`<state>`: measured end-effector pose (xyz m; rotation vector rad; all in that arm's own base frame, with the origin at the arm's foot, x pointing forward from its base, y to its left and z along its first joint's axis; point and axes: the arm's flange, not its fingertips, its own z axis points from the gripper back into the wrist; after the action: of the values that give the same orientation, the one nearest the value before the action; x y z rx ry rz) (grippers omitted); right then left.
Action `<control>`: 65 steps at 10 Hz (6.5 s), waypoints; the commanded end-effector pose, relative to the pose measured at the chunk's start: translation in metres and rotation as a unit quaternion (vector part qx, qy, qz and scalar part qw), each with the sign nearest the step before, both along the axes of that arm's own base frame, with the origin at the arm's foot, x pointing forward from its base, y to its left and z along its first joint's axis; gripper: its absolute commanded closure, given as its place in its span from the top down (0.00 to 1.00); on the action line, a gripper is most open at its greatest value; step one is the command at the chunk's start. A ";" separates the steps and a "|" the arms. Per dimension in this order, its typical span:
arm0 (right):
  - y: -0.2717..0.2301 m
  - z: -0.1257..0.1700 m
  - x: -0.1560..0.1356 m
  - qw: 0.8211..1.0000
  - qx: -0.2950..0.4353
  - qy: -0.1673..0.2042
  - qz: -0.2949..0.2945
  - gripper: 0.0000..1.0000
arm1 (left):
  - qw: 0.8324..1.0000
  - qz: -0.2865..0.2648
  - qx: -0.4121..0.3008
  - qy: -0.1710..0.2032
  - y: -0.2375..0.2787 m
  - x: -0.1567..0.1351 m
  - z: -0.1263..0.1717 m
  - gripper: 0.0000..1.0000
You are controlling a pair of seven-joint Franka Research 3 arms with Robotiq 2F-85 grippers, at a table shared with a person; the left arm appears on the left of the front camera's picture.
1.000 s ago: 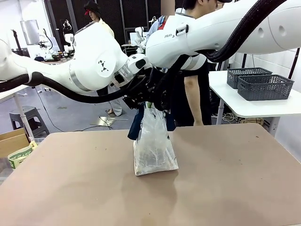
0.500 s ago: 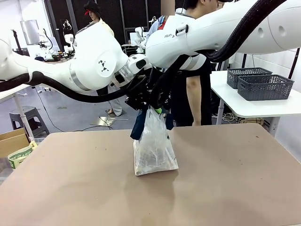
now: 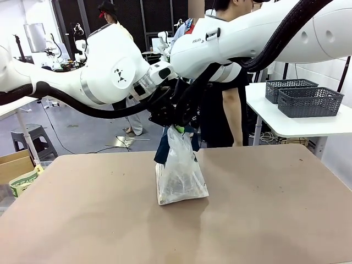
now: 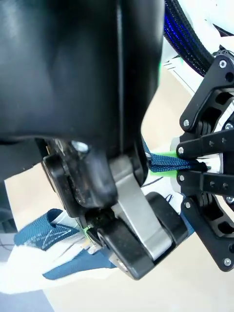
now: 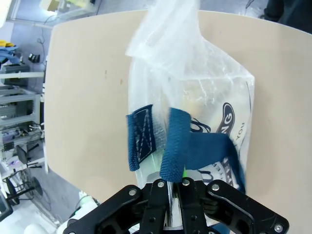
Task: Transfer purchased items from the store into the shopping bag.
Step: Move the Reusable shopping bag to the right side of the table.
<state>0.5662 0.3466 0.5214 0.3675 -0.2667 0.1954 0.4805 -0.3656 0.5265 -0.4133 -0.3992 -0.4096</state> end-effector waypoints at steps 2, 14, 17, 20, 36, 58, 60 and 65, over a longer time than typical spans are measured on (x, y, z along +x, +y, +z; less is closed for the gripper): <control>-0.002 0.001 0.002 1.000 0.023 -0.003 0.011 0.00 | 1.000 0.007 0.015 0.001 0.002 -0.002 0.005 0.00; -0.091 0.007 -0.006 0.996 0.082 -0.026 -0.035 1.00 | 1.000 -0.001 0.002 0.000 0.000 0.000 0.000 0.00; -0.140 0.016 -0.040 0.995 0.084 -0.038 0.039 1.00 | 1.000 -0.001 0.002 0.000 0.000 0.000 0.000 0.00; -0.173 0.026 -0.068 0.987 0.060 -0.070 0.131 1.00 | 1.000 -0.001 0.002 0.000 0.000 0.000 0.000 0.00; -0.188 0.034 -0.072 0.978 0.037 -0.075 0.190 1.00 | 0.981 0.020 0.174 0.081 0.024 0.033 0.072 0.00; -0.188 0.034 -0.072 0.978 0.037 -0.075 0.190 1.00 | 0.962 0.055 0.266 0.030 0.211 -0.008 0.088 0.00; -0.188 0.034 -0.072 0.978 0.037 -0.075 0.190 1.00 | 0.961 0.058 0.268 0.030 0.233 0.005 0.095 0.00; -0.188 0.034 -0.072 0.978 0.037 -0.075 0.190 1.00 | 0.971 0.061 0.229 -0.020 0.316 0.035 0.107 0.00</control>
<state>0.4942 0.1573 0.5548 0.4593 -0.3482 0.6083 0.5102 -0.0631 0.6257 0.1046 -0.3066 -0.3550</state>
